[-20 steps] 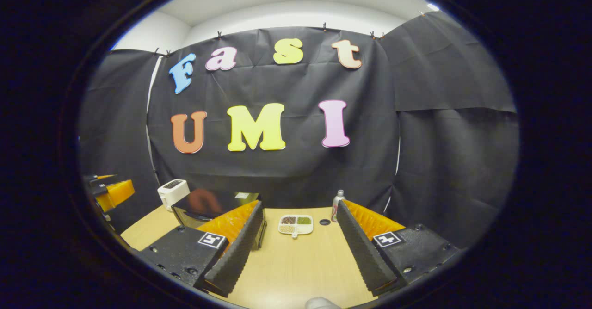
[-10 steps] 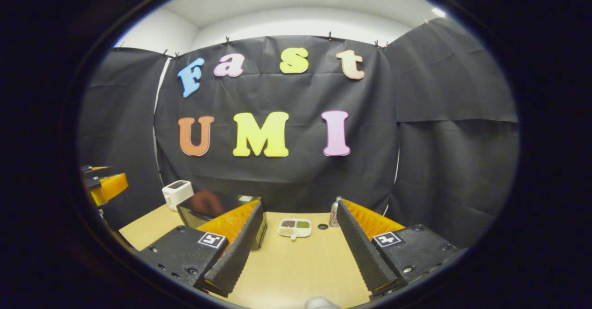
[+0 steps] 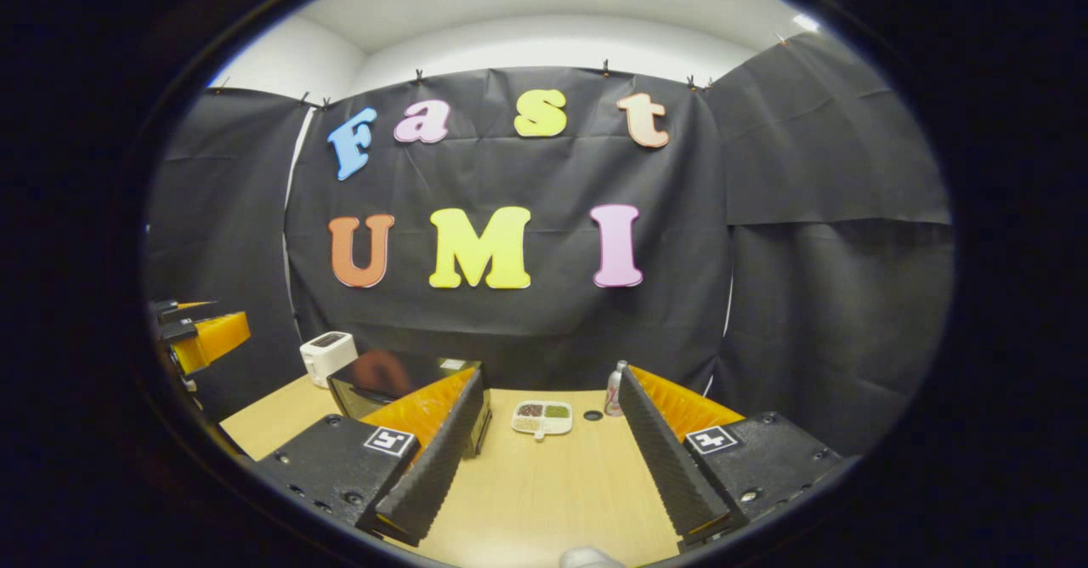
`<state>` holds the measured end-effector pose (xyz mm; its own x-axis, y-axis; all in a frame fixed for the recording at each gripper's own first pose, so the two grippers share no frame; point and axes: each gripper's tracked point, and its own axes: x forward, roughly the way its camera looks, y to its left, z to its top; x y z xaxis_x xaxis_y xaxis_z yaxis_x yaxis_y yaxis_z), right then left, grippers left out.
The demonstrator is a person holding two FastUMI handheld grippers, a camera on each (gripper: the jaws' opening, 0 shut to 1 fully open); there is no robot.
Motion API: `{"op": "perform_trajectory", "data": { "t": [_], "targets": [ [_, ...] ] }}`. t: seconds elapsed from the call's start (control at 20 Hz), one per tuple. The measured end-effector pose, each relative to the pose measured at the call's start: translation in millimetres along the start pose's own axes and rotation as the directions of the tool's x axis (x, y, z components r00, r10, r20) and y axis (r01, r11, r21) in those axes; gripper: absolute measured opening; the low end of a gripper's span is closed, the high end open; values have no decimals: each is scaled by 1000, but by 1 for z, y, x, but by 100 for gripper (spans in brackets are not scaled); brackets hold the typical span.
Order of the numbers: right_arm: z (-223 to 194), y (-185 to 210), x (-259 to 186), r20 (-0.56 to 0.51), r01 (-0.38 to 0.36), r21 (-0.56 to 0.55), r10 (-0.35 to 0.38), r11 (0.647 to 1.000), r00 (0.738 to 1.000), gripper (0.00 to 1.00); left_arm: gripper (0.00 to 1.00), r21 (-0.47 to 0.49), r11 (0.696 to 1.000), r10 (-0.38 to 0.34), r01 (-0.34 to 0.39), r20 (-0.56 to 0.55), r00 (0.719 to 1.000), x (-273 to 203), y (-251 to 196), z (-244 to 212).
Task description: Open the electric oven with the left hand, put the food in, and close the electric oven.
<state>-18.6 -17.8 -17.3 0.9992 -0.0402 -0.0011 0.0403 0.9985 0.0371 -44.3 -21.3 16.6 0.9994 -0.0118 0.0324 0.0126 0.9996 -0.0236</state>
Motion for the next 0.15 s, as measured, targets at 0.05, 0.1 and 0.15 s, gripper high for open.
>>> {"op": "perform_trajectory", "data": {
  "t": [0.05, 0.1, 0.15],
  "targets": [
    [1, 0, -1, 2, 1, 0, -1, 1000, 1000, 96, 97, -4, 1000, -2, 2, -1, 1000, 1, 0, 0],
    [1, 0, -1, 3, 1, 0, -1, 1000, 1000, 96, 97, -7, 1000, -5, 5, 0, 1000, 1, -2, 0],
    [1, 1, -1, 3, -1, 2, 1, 1000, 1000, 96, 97, -8, 1000, -5, 5, 5, 1000, 2, -1, 2]
  ]
}}
